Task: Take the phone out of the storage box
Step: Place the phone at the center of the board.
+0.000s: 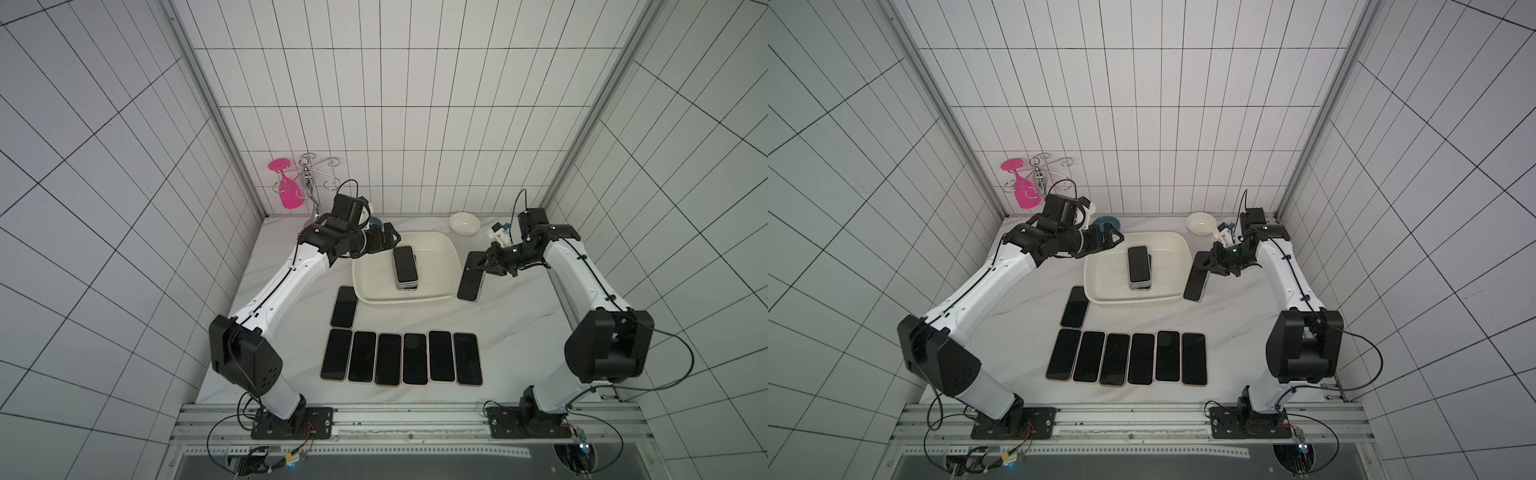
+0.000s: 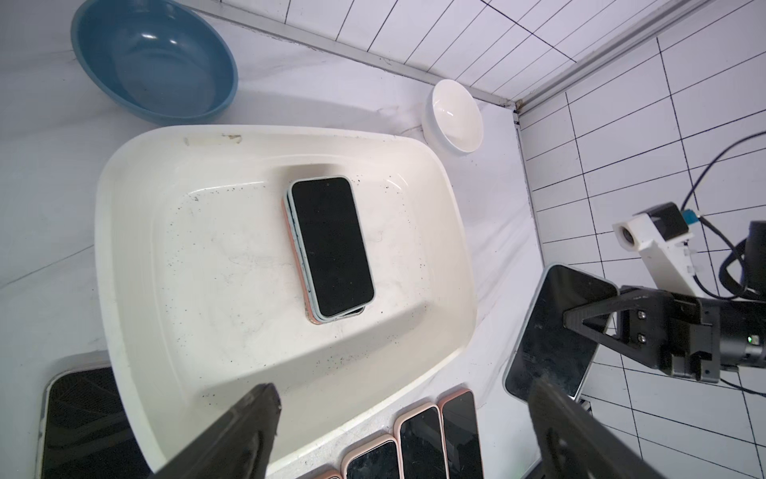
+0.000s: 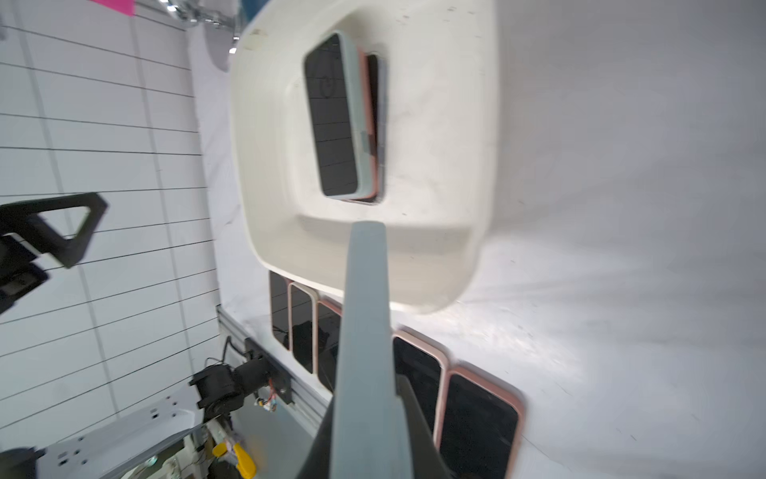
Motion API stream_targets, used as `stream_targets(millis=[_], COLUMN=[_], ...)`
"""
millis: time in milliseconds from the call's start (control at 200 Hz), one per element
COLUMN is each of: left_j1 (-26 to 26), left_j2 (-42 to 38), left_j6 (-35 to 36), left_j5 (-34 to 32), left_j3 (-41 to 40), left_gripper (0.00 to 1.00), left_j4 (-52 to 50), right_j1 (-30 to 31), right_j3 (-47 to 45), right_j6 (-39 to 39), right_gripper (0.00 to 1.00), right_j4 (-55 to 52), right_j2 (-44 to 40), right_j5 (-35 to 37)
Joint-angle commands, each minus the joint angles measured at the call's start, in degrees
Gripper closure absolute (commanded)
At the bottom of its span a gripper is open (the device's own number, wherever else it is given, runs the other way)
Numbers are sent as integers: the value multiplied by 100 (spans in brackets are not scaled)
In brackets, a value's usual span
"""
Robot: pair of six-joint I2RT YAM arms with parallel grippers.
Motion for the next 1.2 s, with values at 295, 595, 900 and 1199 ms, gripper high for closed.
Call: stream_targets(millis=[295, 595, 900, 1199], left_j1=[-36, -213, -287, -287], left_j2=[112, 178, 284, 362], left_j6=[-60, -186, -174, -143], left_j5=[351, 515, 573, 564], left_j3=[-443, -667, -815, -840], left_gripper=[2, 2, 2, 2], left_j4=[358, 640, 756, 764], right_j1=[242, 1179, 1291, 1290], right_j3=[-1579, -2218, -2699, -2894], right_j6=[89, 596, 792, 785], right_gripper=[100, 100, 100, 99], right_j4=[-1370, -1067, -488, -76], right_j2=[-798, -492, -258, 39], right_j5=[2130, 2808, 2595, 2497])
